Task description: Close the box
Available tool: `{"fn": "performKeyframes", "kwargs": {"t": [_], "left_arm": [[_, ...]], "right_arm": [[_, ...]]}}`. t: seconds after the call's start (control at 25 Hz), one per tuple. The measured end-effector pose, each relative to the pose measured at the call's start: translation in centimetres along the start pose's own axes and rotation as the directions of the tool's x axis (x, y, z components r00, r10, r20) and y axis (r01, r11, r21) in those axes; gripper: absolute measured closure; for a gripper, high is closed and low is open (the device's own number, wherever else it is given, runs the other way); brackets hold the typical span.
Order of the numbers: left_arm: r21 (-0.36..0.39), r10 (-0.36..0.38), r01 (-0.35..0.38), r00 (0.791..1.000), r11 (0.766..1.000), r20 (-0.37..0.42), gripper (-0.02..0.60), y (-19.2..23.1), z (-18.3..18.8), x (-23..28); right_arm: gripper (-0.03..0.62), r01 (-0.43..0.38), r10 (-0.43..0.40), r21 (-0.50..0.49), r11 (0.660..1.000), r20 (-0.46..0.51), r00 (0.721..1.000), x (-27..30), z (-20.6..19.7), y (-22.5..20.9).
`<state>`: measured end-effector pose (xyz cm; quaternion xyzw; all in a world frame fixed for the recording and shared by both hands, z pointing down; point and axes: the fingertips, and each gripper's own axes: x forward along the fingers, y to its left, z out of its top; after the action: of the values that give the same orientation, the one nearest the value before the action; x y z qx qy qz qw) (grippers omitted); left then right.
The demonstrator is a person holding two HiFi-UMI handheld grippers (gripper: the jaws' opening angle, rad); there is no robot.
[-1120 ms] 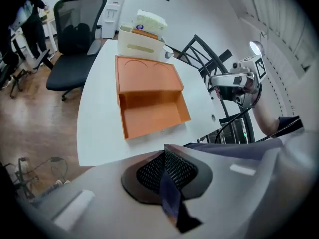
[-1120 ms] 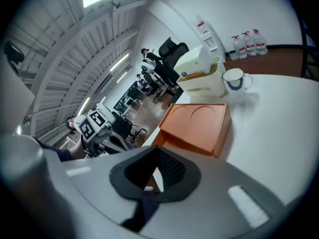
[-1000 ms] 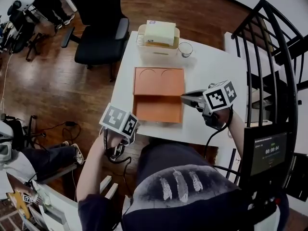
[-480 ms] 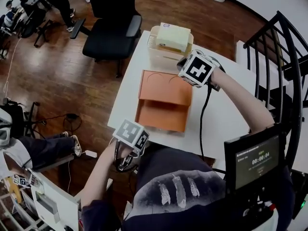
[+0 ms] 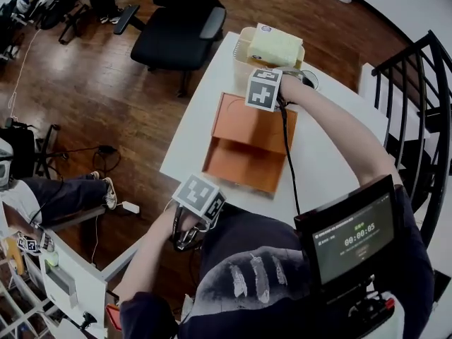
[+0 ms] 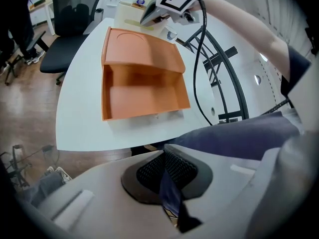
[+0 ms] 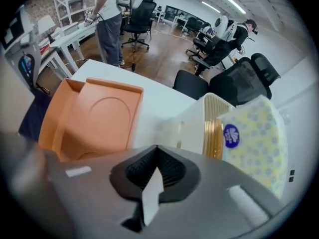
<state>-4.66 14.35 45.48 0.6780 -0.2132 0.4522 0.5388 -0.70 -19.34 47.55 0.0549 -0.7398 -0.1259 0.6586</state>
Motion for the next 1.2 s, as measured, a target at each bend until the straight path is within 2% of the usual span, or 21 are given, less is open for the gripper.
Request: {"fn": "performKeyframes", "kwargs": {"t": [0.28, 0.44, 0.72, 1.04, 1.2], "left_arm": [[-0.023, -0.024, 0.024, 1.000, 0.999, -0.014, 0.566, 0.4, -1.1, 0.8], [-0.033, -0.028, 0.027, 1.000, 0.999, -0.014, 0.566, 0.7, -1.4, 0.8], [-0.047, -0.028, 0.027, 0.999, 0.999, -0.021, 0.566, 1.4, -1.6, 0.9], [-0.024, -0.027, 0.025, 0.996, 0.999, -0.087, 0.566, 1.4, -1.9, 2.2], [-0.026, -0.025, 0.022, 0.996, 0.999, -0.091, 0.566, 1.6, -1.6, 2.7]], "right_arm": [[0.591, -0.055, 0.055, 0.008, 0.998, -0.035, 0.998, 3.1, 1.2, 0.3], [0.589, -0.080, 0.081, 0.023, 0.997, -0.064, 0.995, 4.6, 0.6, 1.0], [0.591, -0.123, 0.133, 0.151, 0.981, -0.054, 0.990, 6.1, -0.5, 0.8], [0.591, -0.144, 0.161, 0.177, 0.974, -0.084, 0.983, 7.9, -1.4, 0.6], [0.591, -0.143, 0.161, 0.173, 0.975, -0.094, 0.982, 8.1, -1.6, 0.6]]}}
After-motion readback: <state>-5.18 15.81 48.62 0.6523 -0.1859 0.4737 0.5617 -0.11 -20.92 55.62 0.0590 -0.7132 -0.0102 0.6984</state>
